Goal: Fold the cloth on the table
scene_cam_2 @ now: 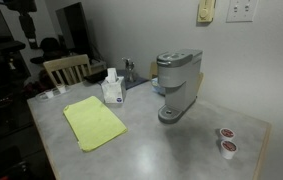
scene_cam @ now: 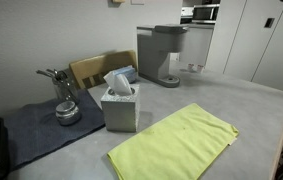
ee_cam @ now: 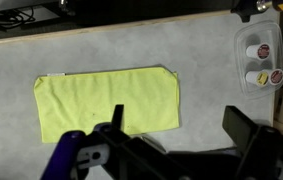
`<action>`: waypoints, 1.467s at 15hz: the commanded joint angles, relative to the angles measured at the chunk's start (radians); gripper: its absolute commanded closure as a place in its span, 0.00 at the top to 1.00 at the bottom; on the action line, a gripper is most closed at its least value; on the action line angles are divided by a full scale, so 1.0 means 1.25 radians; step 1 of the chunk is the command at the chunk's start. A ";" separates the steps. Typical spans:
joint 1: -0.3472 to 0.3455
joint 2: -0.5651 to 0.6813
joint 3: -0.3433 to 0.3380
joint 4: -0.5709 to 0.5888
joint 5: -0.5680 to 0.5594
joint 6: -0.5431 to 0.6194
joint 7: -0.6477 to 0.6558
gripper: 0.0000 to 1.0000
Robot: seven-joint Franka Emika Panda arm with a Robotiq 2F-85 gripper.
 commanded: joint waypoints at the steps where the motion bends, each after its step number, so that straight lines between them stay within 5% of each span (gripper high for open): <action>1: 0.005 0.000 -0.005 0.002 -0.002 -0.001 0.001 1.00; 10: 0.008 0.076 -0.008 -0.085 0.022 0.249 -0.006 1.00; 14: 0.030 0.153 -0.038 -0.100 0.107 0.360 -0.097 1.00; 19: 0.047 0.242 -0.092 -0.073 0.333 0.338 -0.295 1.00; 20: 0.039 0.208 -0.070 -0.095 0.267 0.357 -0.230 1.00; 22: 0.037 0.231 -0.080 -0.090 0.310 0.357 -0.275 1.00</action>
